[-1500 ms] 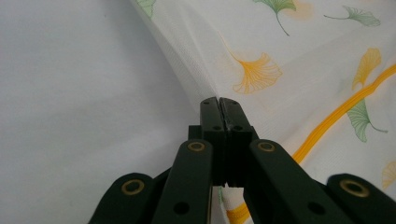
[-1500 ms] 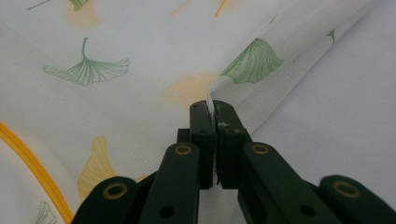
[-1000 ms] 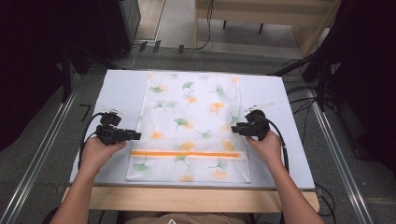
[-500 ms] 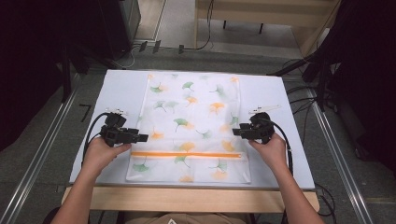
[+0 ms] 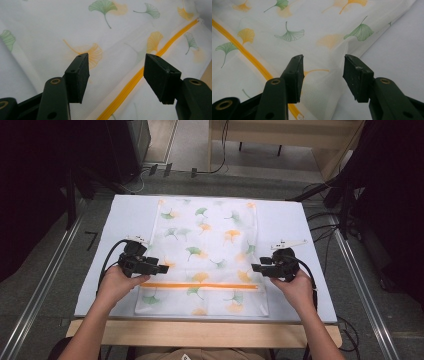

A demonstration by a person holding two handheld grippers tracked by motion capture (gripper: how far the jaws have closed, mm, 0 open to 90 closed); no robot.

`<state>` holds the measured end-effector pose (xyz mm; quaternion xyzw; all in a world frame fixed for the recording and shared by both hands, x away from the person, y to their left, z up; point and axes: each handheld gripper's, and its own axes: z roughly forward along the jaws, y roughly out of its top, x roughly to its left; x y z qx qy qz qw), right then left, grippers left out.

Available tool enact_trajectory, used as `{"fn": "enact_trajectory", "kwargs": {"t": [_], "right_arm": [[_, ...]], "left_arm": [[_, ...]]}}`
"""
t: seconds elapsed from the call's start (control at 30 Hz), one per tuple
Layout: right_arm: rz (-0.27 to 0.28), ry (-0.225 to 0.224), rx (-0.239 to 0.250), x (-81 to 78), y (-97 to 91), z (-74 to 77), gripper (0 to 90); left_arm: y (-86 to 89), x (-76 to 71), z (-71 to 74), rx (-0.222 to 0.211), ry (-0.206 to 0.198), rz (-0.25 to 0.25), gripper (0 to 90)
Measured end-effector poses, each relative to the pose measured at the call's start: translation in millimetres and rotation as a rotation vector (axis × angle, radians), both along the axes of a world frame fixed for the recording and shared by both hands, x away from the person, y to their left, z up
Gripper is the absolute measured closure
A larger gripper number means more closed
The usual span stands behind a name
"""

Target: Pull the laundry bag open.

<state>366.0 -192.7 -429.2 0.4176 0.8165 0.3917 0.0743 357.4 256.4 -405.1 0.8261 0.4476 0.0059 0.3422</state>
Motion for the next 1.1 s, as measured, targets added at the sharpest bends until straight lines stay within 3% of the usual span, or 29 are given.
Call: {"fn": "enact_trajectory", "kwargs": {"t": [0.47,0.9,1.1], "right_arm": [[0.005,0.002,-0.006,-22.2,-7.5,1.2,51.1],[-0.036,0.022,-0.003,-37.9,-20.2,-1.3,52.6],[-0.041,0.035,-0.019,-43.0,-22.9,-5.6,54.0]], "left_arm": [[-25.8,1.7,2.6,0.003,-0.017,-0.063,36.9],[-54.6,4.8,1.8,0.010,-0.030,-0.152,36.3],[-68.5,8.5,-0.9,-0.017,-0.022,-0.178,36.4]]}}
